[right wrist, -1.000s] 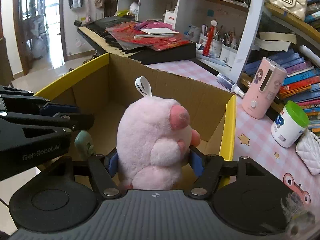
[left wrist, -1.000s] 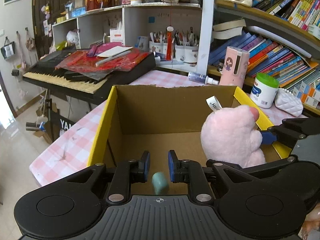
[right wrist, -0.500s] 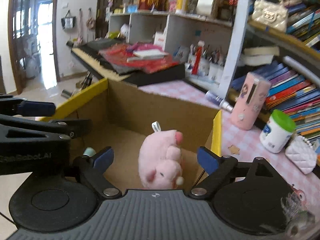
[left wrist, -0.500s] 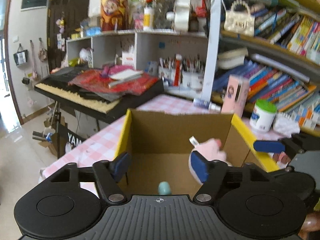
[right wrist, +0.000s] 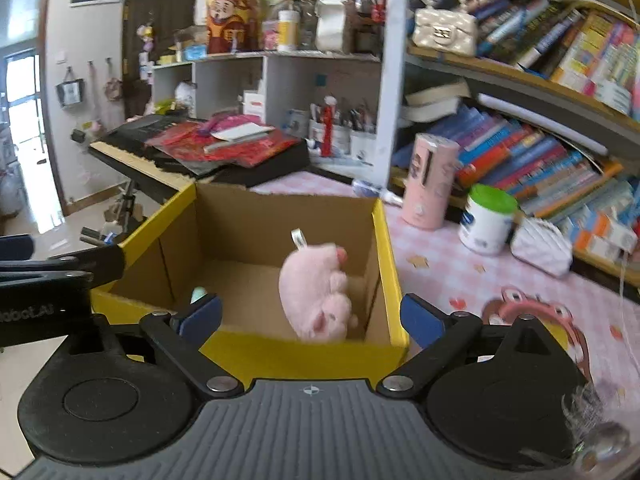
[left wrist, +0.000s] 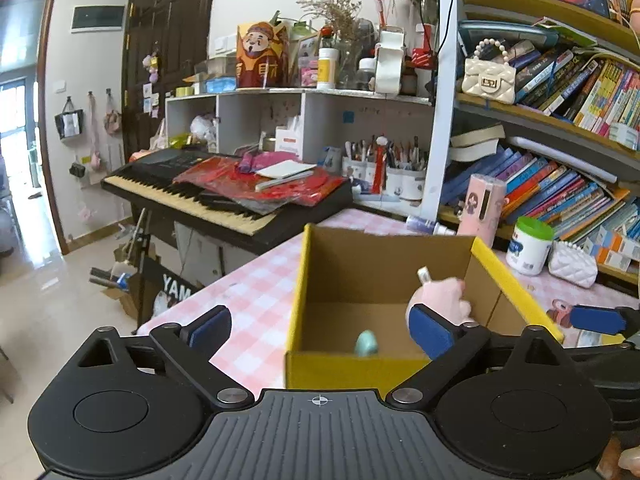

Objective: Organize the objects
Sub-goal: 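Lower both tools into the box and open them, releasing pig and highlighter, then withdraw both tools from the box back toward the remaining table objects, then grasp the pink chick plush with the left tool while the right tool approaches the toy car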

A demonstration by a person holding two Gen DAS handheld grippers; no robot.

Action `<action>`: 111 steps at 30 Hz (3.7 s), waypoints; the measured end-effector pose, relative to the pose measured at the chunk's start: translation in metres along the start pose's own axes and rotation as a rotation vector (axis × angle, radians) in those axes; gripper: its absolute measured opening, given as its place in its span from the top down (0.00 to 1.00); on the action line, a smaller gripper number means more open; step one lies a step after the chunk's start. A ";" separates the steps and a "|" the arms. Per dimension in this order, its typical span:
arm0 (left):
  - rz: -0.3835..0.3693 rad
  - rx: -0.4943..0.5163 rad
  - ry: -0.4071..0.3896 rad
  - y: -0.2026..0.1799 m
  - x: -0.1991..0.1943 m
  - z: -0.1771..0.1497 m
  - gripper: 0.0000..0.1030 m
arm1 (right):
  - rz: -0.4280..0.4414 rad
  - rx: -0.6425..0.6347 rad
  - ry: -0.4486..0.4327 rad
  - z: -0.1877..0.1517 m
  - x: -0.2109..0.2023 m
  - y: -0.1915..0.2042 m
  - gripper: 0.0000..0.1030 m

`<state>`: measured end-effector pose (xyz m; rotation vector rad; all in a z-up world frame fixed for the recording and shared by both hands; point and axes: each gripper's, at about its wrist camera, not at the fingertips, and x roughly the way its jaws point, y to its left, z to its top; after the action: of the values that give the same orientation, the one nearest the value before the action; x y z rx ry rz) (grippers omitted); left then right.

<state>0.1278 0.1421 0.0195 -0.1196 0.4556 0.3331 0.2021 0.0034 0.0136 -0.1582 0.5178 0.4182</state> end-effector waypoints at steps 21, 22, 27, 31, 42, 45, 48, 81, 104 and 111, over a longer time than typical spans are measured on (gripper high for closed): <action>0.023 -0.004 0.181 0.034 -0.068 -0.074 0.04 | -0.111 0.005 0.136 -0.078 -0.077 0.040 0.02; 0.020 0.002 0.182 0.034 -0.072 -0.076 0.04 | -0.116 0.008 0.140 -0.082 -0.081 0.041 0.02; -0.004 0.022 0.190 0.030 -0.086 -0.086 0.04 | -0.138 0.028 0.159 -0.099 -0.099 0.041 0.02; -0.028 0.042 0.200 0.025 -0.095 -0.093 0.04 | -0.161 0.048 0.173 -0.111 -0.112 0.039 0.02; -0.132 0.098 0.202 -0.001 -0.106 -0.099 0.04 | -0.235 0.107 0.213 -0.133 -0.137 0.017 0.00; -0.168 0.130 0.195 -0.013 -0.106 -0.098 0.04 | -0.254 0.112 0.216 -0.136 -0.142 0.011 0.00; -0.195 0.145 0.190 -0.023 -0.103 -0.097 0.04 | -0.274 0.117 0.204 -0.136 -0.146 0.004 0.00; -0.340 0.152 0.221 -0.216 -0.031 -0.082 0.04 | -0.393 0.160 0.241 -0.125 -0.105 -0.201 0.00; -0.304 0.198 0.374 -0.307 0.049 -0.086 0.33 | -0.281 0.144 0.265 -0.131 -0.033 -0.299 0.15; -0.299 0.213 0.452 -0.315 0.073 -0.093 0.54 | -0.227 0.103 0.263 -0.127 -0.005 -0.312 0.17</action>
<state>0.2585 -0.1496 -0.0836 -0.0530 0.9051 -0.0429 0.2745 -0.3116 -0.0799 -0.1713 0.7701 0.1480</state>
